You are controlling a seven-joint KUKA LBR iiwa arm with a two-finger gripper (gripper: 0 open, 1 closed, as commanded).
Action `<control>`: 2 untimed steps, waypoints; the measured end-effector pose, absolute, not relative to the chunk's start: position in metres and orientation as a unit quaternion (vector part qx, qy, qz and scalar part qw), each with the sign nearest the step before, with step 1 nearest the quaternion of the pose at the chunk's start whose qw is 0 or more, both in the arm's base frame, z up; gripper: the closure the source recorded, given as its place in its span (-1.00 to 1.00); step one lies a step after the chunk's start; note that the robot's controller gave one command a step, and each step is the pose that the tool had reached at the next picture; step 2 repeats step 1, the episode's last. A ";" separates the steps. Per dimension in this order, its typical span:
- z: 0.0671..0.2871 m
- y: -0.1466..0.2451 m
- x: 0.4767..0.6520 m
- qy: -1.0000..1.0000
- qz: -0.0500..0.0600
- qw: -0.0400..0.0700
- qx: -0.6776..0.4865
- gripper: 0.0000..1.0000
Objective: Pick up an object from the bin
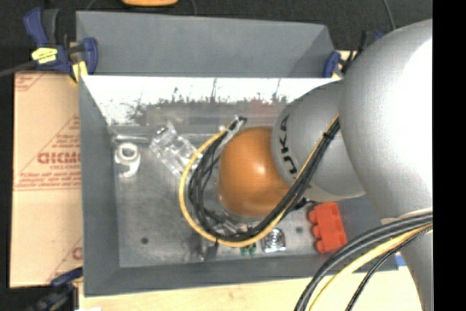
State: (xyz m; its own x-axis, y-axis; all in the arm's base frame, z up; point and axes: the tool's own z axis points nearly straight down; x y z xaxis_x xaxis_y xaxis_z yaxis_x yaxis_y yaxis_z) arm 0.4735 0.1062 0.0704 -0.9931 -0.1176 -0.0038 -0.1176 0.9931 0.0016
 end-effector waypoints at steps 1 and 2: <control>0.218 0.099 0.488 0.998 0.000 0.006 -0.059 1.00; 0.218 0.099 0.488 0.998 0.000 0.006 -0.059 1.00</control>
Offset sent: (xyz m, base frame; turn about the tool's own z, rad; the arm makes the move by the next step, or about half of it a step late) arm 0.0116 -0.0060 0.1421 -0.0046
